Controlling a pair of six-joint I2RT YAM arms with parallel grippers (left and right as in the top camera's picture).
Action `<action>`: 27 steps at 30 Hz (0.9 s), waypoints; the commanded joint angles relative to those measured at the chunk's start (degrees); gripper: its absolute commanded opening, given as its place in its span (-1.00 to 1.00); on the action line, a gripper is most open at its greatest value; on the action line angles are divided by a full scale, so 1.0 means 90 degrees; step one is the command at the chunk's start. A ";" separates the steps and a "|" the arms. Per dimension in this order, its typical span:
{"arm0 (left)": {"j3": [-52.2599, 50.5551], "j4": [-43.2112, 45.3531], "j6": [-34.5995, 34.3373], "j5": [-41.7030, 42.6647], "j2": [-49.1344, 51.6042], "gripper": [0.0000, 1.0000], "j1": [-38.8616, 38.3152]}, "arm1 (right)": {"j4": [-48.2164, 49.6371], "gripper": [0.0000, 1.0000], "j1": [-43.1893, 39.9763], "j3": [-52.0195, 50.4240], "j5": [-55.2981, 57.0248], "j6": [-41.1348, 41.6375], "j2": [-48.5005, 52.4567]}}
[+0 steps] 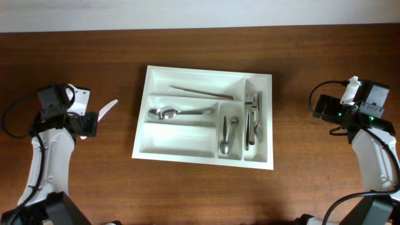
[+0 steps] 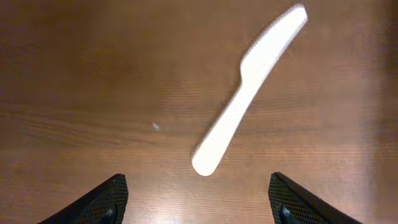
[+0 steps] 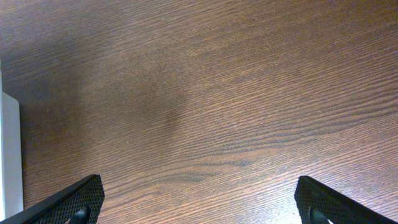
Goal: Pack container
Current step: 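Move the left gripper back left and grasp the white plastic knife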
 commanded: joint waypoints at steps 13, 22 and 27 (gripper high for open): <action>0.3801 -0.3164 0.2074 0.0192 0.2390 0.42 -0.0165 | 0.0002 0.97 -0.0034 0.0073 -0.0015 -0.0041 0.0024; 0.3798 -0.3007 0.3099 0.0262 0.2795 0.38 -0.0168 | 0.0002 0.97 -0.0034 0.0073 -0.0015 -0.0041 0.0024; 0.3793 -0.2943 0.3099 0.0238 0.3344 0.29 -0.0262 | 0.0002 0.97 -0.0034 0.0073 -0.0015 -0.0041 0.0024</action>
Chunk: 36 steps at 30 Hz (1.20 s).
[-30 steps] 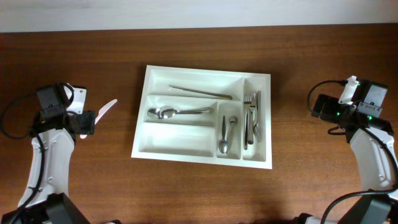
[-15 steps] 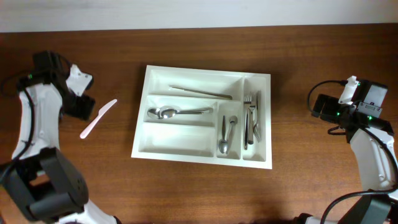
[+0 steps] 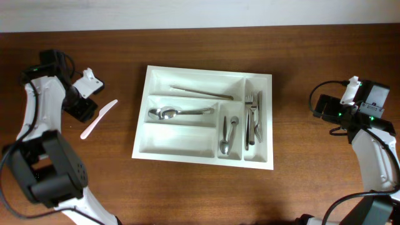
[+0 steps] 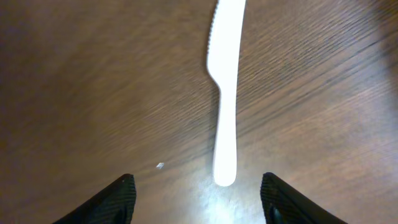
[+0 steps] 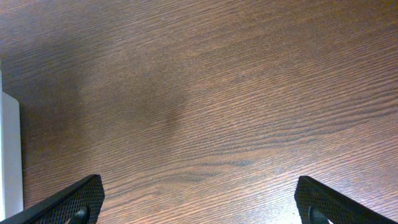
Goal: Pack container
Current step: 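Move the left gripper back left and grasp the white plastic knife, then carry the white knife over the tray with the left gripper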
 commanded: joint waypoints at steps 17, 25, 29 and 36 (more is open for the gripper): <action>0.0061 0.0155 -0.0100 0.0066 0.1302 0.01 -0.0338 | 0.0002 0.97 -0.0034 0.0073 -0.0015 -0.0039 0.0024; 0.0061 0.0270 -0.0146 0.0075 0.1358 -0.31 -0.0333 | 0.0002 0.97 -0.0034 0.0073 -0.0015 -0.0039 0.0024; 0.0061 0.0265 -0.0410 0.0068 0.1358 -0.96 -0.0333 | 0.0002 0.97 -0.0034 0.0073 -0.0015 -0.0039 0.0024; 0.0068 0.0214 -0.0459 0.0066 0.1311 -0.96 -0.0345 | 0.0002 0.97 -0.0034 0.0073 -0.0015 -0.0039 0.0024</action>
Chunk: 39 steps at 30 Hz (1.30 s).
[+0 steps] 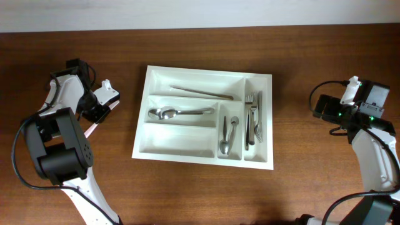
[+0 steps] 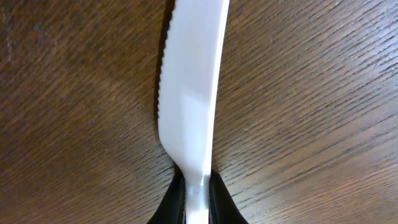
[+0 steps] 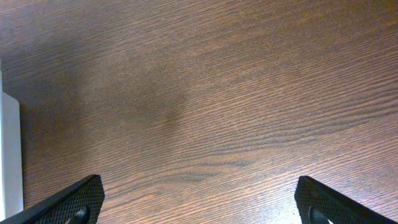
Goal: Pack container
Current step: 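Carry the white knife over the tray with the left gripper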
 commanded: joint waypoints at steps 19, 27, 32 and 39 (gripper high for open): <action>0.1124 -0.1341 0.0534 0.0318 -0.2339 -0.96 -0.0806 | 0.0000 0.97 -0.0034 0.0073 -0.0015 -0.0036 0.0024; 0.0913 -0.2183 0.1923 0.1447 -0.2557 -0.96 -0.2448 | 0.0000 0.97 -0.0034 0.0073 -0.0015 -0.0036 0.0024; 0.0384 -0.2072 0.2140 0.1428 -0.2385 -0.96 -0.3398 | 0.0000 0.97 -0.0034 0.0073 -0.0015 -0.0036 0.0024; -0.0352 -0.1484 0.2140 0.0942 -0.2030 -0.96 -0.4357 | 0.0000 0.97 -0.0034 0.0073 -0.0015 -0.0036 0.0024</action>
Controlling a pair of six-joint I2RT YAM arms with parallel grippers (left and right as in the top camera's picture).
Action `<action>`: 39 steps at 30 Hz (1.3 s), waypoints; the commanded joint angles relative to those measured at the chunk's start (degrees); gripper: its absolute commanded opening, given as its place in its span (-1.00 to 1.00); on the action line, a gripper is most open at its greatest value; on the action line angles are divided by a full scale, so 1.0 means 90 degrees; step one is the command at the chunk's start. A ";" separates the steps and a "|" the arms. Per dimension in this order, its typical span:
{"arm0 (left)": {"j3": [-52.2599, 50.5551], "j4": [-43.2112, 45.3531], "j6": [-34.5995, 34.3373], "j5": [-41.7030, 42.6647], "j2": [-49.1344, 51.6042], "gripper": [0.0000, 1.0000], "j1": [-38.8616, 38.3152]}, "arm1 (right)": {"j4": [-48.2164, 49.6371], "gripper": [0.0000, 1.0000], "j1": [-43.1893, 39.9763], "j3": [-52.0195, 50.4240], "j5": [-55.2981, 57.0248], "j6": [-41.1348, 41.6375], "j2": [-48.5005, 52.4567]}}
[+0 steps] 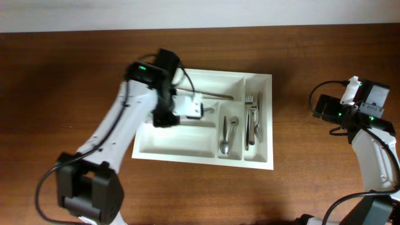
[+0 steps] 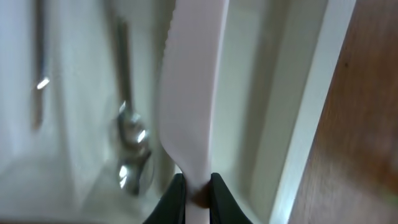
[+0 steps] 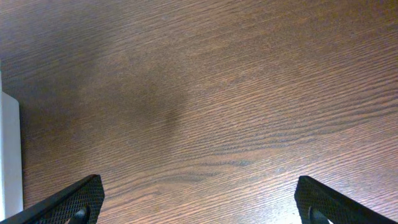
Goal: Pack container
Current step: 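Carry the white knife over the tray with the left gripper, then drop the knife into the lower-left compartment and raise the left gripper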
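My left gripper (image 2: 196, 186) is shut on the handle of a white plastic knife (image 2: 193, 87). The blade points away from the camera, above the inside of the white cutlery tray (image 1: 187, 157). From overhead, the left arm reaches over the tray's left compartments and the gripper (image 1: 164, 115) hides the knife. Below the knife in the left wrist view lies a silver spoon (image 2: 129, 149). My right gripper (image 3: 199, 205) is open over bare wood, off to the right of the tray (image 3: 9, 155).
The tray holds forks (image 1: 253, 115) in the right slot, small spoons (image 1: 228, 136) in the middle slot and a thin long utensil (image 1: 212, 95) in the top slot. The tray's white wall (image 2: 298, 124) borders brown table (image 2: 367, 124).
The left gripper was shut on the knife lying on the table left of the tray. It now holds the knife in the air over the tray's left compartments. The right arm has not moved.
The left gripper was open above the knife, which lay slanted on the table left of the tray. Then it stood open and in line with the knife. Then it was shut on the handle, and now it holds the knife over the tray.
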 commanded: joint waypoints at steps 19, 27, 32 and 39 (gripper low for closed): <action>0.0129 0.0209 -0.0605 -0.1358 0.0471 0.98 -0.0636 | 0.0002 0.97 -0.0034 0.0073 -0.0015 -0.0036 0.0024; 0.1474 0.0214 -0.2169 -0.1802 -0.0243 0.98 0.0240 | 0.0002 0.97 -0.0034 0.0073 -0.0015 -0.0036 0.0024; 0.1868 0.0539 -0.3378 -0.1783 -0.0542 0.98 0.1467 | 0.0002 0.97 -0.0034 0.0073 -0.0015 -0.0036 0.0024; 0.1865 0.0648 -0.4719 -0.1785 -0.0554 0.98 0.2912 | 0.0002 0.97 -0.0034 0.0073 -0.0015 -0.0036 0.0024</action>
